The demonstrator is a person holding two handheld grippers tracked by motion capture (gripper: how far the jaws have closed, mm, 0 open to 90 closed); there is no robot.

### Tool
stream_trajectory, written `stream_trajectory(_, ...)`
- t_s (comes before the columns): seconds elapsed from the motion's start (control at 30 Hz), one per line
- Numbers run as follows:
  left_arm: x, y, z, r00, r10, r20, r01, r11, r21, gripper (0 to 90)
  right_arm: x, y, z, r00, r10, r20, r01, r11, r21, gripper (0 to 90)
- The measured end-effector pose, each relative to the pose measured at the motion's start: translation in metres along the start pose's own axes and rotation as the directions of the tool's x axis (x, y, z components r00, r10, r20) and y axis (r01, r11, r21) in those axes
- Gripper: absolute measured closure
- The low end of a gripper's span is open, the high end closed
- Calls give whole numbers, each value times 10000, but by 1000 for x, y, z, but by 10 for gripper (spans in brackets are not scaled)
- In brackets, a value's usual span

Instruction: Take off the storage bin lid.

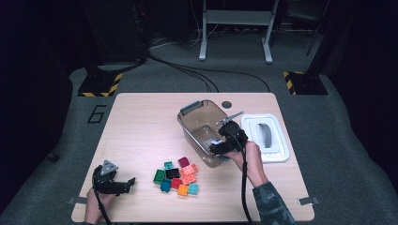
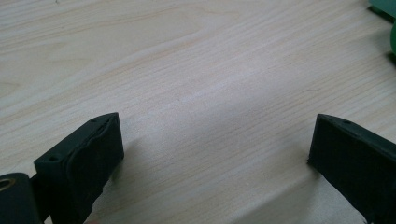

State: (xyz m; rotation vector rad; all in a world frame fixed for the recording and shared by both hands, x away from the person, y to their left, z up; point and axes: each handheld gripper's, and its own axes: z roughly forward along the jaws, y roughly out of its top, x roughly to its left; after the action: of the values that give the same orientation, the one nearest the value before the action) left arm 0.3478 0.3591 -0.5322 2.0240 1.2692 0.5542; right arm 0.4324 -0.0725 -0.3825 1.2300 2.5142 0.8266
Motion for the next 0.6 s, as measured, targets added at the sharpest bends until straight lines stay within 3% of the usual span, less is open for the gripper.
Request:
stream_trajectory(0.33, 0, 0, 0, 10000, 2, 9, -2, 10000, -8, 33, -7, -11, -25, 9996, 263, 118, -249, 9942, -1049, 110)
stream_trajectory(0.6, 0, 0, -1, 10000, 30, 24, -30, 10000, 68, 33, -16, -42, -45, 9968, 670, 426, -573, 9785, -1981, 41)
